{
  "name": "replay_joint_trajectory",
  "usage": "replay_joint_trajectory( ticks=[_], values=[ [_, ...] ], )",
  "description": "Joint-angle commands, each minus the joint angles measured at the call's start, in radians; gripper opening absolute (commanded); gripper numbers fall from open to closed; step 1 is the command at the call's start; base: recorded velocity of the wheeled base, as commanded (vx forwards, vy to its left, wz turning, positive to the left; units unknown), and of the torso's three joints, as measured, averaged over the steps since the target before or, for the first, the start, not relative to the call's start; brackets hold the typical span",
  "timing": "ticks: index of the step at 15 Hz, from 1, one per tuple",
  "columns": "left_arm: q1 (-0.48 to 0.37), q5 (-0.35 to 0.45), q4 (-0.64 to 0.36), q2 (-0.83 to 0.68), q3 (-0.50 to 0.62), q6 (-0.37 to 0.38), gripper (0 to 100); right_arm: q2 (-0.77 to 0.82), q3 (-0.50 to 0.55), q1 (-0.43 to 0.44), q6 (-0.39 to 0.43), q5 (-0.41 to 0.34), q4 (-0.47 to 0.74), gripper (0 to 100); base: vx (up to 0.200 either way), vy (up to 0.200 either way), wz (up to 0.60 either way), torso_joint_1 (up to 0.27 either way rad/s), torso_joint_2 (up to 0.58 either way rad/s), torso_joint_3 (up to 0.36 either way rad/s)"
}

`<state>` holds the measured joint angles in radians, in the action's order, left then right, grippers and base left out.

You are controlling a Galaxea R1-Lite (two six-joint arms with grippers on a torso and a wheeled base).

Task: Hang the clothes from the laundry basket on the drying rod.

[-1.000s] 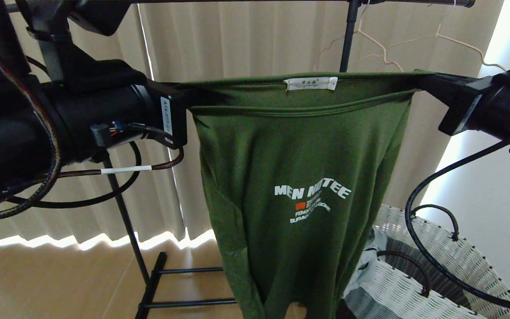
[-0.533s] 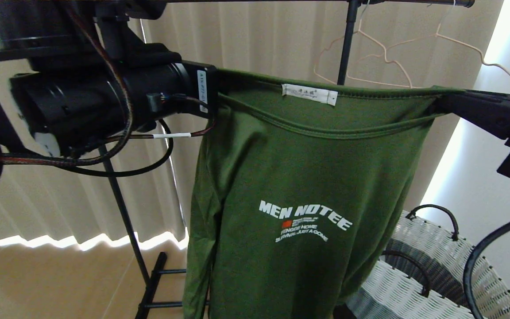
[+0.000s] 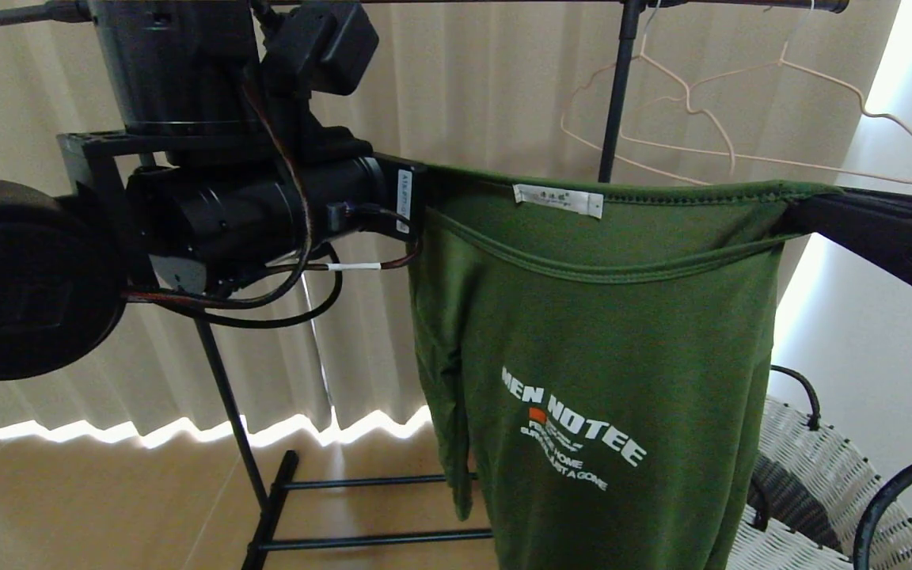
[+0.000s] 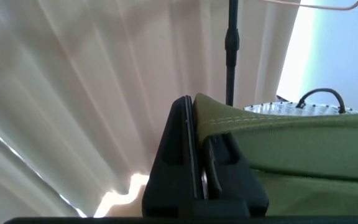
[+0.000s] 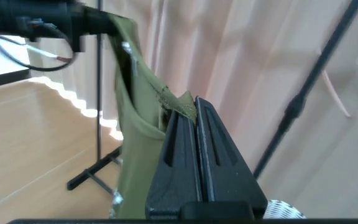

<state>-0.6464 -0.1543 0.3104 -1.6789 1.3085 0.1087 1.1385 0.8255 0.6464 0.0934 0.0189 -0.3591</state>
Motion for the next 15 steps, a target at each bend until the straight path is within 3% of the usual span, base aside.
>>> replay_joint_trajectory(
  ticks=[1, 5, 9, 12, 15],
  values=[
    [0.001, 0.002, -0.007, 0.054, -0.031, 0.003, 0, 0.02, 0.01, -0.05, 0.0, -0.001, -0.006, 0, 0.0, 0.0, 0.0, 0.0, 0.0, 0.0],
    [-0.001, 0.039, -0.011, 0.186, -0.107, 0.063, 0, 0.13, 0.058, -0.117, -0.001, -0.002, -0.098, 0, 0.0, 0.0, 0.0, 0.0, 0.0, 0.0],
    [-0.001, 0.205, -0.019, 0.323, -0.244, 0.138, 0, 0.228, 0.109, -0.128, -0.004, -0.004, -0.161, 0, 0.0, 0.0, 0.0, 0.0, 0.0, 0.0],
    [-0.039, 0.344, -0.019, 0.397, -0.296, 0.138, 0, 0.287, 0.161, -0.128, -0.004, -0.002, -0.181, 0, 0.0, 0.0, 0.0, 0.0, 0.0, 0.0],
    [-0.07, 0.389, -0.017, 0.426, -0.318, 0.14, 0, 0.313, 0.19, -0.128, -0.004, -0.002, -0.181, 0, 0.0, 0.0, 0.0, 0.0, 0.0, 0.0]
  ],
)
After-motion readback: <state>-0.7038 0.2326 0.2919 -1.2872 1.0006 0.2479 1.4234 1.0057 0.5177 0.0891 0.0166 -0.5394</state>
